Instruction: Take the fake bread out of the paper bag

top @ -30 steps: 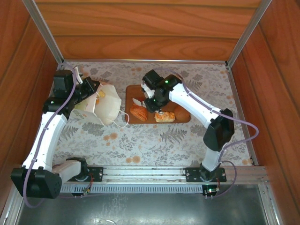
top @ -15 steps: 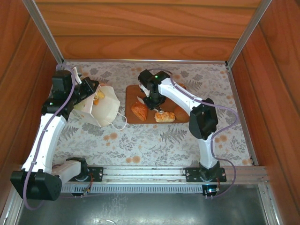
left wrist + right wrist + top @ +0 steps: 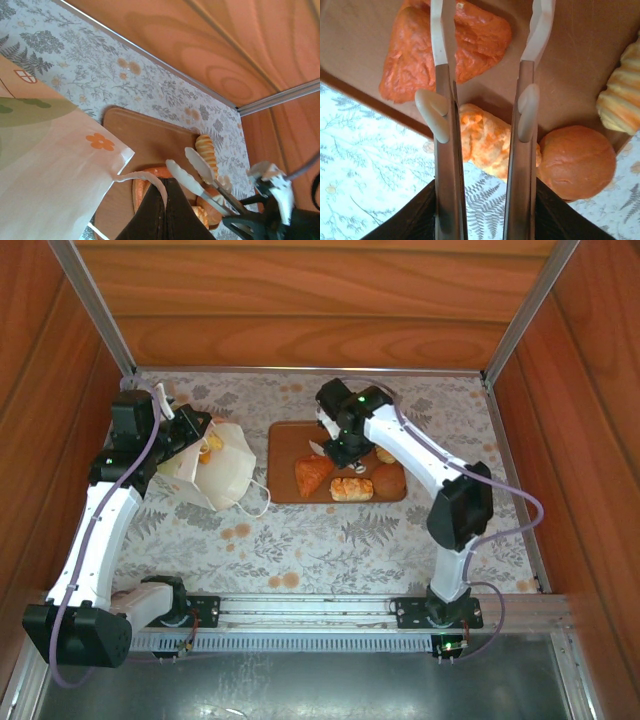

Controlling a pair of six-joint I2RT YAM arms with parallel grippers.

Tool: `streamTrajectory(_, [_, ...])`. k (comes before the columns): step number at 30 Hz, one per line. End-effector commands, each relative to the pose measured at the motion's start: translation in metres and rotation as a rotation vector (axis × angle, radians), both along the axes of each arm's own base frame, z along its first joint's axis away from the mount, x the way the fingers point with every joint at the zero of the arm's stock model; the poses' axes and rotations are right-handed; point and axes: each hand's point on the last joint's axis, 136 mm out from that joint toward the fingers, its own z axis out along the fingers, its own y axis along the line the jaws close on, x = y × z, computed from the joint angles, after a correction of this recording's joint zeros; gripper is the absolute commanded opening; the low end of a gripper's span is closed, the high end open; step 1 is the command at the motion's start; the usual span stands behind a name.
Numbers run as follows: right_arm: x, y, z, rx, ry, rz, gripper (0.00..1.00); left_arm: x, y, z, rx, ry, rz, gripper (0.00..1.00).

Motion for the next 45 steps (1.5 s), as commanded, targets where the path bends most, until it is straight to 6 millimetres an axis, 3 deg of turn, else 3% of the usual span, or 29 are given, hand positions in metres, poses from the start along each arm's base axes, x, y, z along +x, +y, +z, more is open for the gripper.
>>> streamTrajectory(1, [-0.016, -0.002, 0.017, 0.039, -0.056, 0.228, 0.46, -0.001, 0.002, 0.000, 0.009, -0.015, -0.004, 0.00])
streamTrajectory(4, [-0.032, -0.008, 0.014, 0.005, -0.056, 0.362, 0.47, -0.001, 0.002, -0.001, 0.008, -0.014, -0.006, 0.00])
streamTrajectory(10, [-0.052, -0.014, 0.007, -0.050, 0.007, 0.458, 0.48, 0.000, 0.003, -0.002, 0.009, -0.009, -0.001, 0.00])
streamTrajectory(18, [-0.059, -0.017, -0.011, -0.198, 0.079, 0.507, 0.48, -0.001, 0.003, -0.001, 0.007, -0.012, -0.003, 0.00])
streamTrajectory(24, [-0.046, -0.015, -0.019, -0.276, 0.029, 0.508, 0.48, -0.001, 0.004, -0.002, 0.007, -0.010, -0.001, 0.00])
streamTrajectory(32, [-0.045, 0.036, -0.012, -0.114, 0.032, 0.431, 0.46, -0.002, 0.004, -0.002, 0.006, -0.011, 0.001, 0.00])
streamTrajectory(38, [-0.038, 0.057, -0.007, -0.052, 0.110, 0.257, 0.44, -0.003, 0.005, -0.003, 0.007, -0.010, 0.005, 0.00])
streamTrajectory(41, [-0.035, 0.066, 0.004, 0.011, 0.118, 0.214, 0.44, -0.003, 0.004, -0.002, 0.003, -0.011, 0.001, 0.00])
streamTrajectory(45, [-0.012, 0.051, 0.016, 0.094, 0.082, 0.128, 0.45, -0.004, 0.005, 0.000, 0.002, -0.017, 0.000, 0.00])
